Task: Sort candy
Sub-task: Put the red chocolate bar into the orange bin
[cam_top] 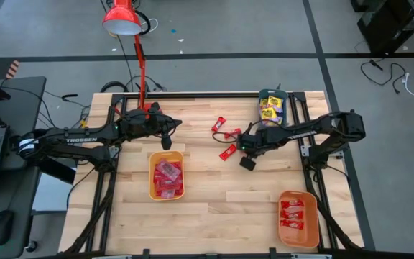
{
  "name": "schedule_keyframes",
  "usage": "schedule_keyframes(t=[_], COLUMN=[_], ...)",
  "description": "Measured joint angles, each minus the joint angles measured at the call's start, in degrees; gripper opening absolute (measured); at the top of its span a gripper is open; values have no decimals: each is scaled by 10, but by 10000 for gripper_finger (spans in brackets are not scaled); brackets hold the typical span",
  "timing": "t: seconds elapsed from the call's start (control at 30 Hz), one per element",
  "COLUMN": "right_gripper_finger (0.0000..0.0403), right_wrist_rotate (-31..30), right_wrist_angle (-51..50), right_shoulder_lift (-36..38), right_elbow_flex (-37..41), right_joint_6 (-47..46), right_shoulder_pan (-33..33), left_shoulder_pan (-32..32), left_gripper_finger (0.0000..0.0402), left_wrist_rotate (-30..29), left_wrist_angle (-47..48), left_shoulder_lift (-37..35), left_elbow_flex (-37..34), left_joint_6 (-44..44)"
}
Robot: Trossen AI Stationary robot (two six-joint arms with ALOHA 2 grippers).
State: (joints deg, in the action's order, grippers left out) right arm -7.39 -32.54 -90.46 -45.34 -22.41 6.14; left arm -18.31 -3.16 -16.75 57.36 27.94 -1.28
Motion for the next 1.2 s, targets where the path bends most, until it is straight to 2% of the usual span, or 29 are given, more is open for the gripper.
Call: schedule_keyframes(t=[0.13,0.27,0.37,0.57,0.63,0.73,1.03,1.2], right_gripper_finger=[0,0,0,16,30,60,176,219], right_wrist_rotate=[58,55,50,18,19,26,27,27], right_wrist_angle=[8,-26,-47,-77,-70,-57,-46,-11], right_shoulder_lift=[-1,7,24,32,32,32,15,15], right_elbow_flex=[-12,-34,-43,-41,-40,-40,-36,-17], right_joint_6=[-25,9,78,281,331,357,308,296], right_shoulder_pan=[-23,-42,-43,-43,-43,-43,-43,-43], left_shoulder_pan=[0,0,0,0,0,0,0,0], left_gripper_finger=[2,2,2,2,2,2,2,2], left_wrist_rotate=[0,0,0,0,0,0,0,0], left_wrist_angle=[0,0,0,0,0,0,2,6], left_shoulder_lift=[0,0,0,0,0,0,0,0], left_elbow_flex=[0,0,0,0,0,0,0,0], left_joint_6=[0,0,0,1,3,4,2,1])
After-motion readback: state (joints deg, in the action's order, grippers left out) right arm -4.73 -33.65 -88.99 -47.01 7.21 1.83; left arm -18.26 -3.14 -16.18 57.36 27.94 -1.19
